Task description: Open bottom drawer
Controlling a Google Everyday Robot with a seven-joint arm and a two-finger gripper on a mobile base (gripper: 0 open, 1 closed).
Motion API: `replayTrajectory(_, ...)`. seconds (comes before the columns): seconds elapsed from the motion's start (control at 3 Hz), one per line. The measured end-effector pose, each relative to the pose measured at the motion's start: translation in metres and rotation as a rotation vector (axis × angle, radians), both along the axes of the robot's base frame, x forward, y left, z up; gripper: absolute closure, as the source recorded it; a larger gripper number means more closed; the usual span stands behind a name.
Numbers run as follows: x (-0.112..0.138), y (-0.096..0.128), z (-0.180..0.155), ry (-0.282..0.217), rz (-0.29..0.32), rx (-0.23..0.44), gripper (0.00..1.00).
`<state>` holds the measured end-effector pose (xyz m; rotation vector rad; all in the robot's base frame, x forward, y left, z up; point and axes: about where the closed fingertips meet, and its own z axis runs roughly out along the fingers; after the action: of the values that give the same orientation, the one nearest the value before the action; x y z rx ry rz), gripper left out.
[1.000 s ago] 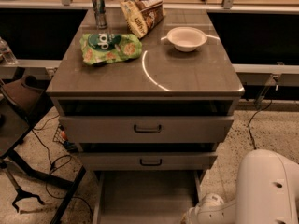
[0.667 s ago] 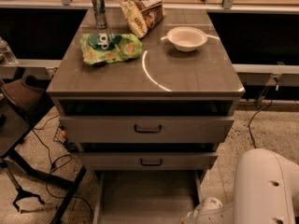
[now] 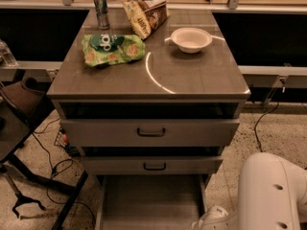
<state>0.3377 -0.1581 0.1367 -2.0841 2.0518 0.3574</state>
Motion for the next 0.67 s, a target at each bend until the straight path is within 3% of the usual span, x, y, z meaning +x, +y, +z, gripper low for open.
replayTrajectory(0.67,-0.03,0.027,-0.003,0.072,0.076,0.025,1.0)
